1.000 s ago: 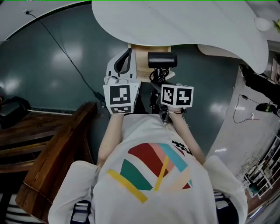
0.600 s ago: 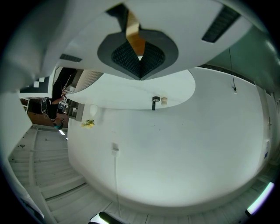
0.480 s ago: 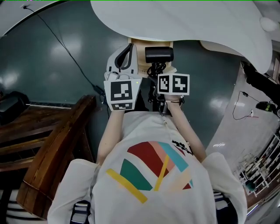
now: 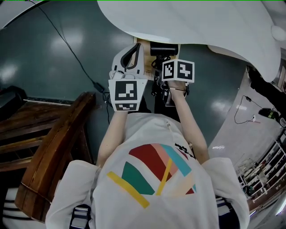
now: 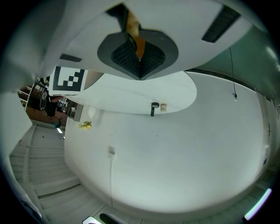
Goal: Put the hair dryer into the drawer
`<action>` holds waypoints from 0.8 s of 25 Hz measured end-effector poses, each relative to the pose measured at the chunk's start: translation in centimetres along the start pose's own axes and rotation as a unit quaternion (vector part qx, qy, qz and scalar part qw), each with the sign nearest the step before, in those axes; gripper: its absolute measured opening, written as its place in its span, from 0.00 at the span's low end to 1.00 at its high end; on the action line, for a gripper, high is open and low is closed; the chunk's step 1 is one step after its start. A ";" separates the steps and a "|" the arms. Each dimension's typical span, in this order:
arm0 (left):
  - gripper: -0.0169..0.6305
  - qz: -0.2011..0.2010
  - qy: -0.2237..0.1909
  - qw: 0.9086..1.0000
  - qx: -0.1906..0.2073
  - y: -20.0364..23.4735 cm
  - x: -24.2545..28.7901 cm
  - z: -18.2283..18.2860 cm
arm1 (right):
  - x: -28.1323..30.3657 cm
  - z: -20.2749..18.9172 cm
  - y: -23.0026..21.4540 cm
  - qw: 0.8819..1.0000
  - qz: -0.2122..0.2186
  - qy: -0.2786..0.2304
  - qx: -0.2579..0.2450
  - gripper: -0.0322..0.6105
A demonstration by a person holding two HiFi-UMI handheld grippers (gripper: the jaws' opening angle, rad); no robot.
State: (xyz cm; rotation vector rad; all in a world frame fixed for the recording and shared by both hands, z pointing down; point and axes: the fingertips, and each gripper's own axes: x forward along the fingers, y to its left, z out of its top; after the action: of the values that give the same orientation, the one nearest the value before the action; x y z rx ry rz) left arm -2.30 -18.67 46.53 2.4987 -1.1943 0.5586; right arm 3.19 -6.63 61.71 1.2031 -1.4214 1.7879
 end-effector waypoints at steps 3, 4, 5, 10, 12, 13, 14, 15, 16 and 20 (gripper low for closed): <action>0.05 0.003 0.005 1.000 -0.006 0.6 0.4 -0.3 | 0.4 0.4 0.2 1.000 0.000 0.018 -0.005 0.36; 0.05 0.004 0.007 1.000 -0.008 0.7 0.5 -0.4 | 0.4 0.3 0.2 1.000 -0.003 0.020 -0.010 0.36; 0.05 0.005 0.008 1.000 -0.010 0.8 0.6 -0.3 | 0.2 0.3 0.2 1.000 -0.006 0.021 -0.015 0.36; 0.05 0.008 0.004 1.000 -0.013 1.2 1.2 0.2 | -0.1 1.2 0.7 0.999 -0.012 0.018 -0.031 0.36; 0.05 0.009 0.003 1.000 -0.014 1.6 1.4 0.4 | 0.0 2.3 0.9 0.999 -0.012 0.011 -0.029 0.36; 0.05 0.010 0.004 1.000 -0.013 1.8 1.5 0.4 | 0.0 2.9 1.0 0.999 -0.013 0.007 -0.029 0.36; 0.05 0.012 0.004 1.000 -0.013 1.9 1.6 0.5 | 0.1 3.4 1.0 0.999 -0.016 0.003 -0.031 0.36; 0.05 0.013 0.004 1.000 -0.013 2.1 1.7 0.5 | 0.1 4.0 1.0 0.999 -0.020 -0.002 -0.035 0.36; 0.05 0.015 0.004 1.000 -0.013 2.2 1.7 0.4 | 0.1 4.5 1.0 0.999 -0.024 -0.006 -0.040 0.36; 0.05 0.018 0.007 1.000 -0.012 2.9 1.9 0.2 | 0.2 5.4 1.3 0.998 -0.030 -0.019 -0.051 0.36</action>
State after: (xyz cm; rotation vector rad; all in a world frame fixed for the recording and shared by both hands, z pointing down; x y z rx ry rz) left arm -3.48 -21.74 47.61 2.4534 -1.2362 0.5657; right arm 3.66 -12.19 61.52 1.2188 -1.4636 1.6392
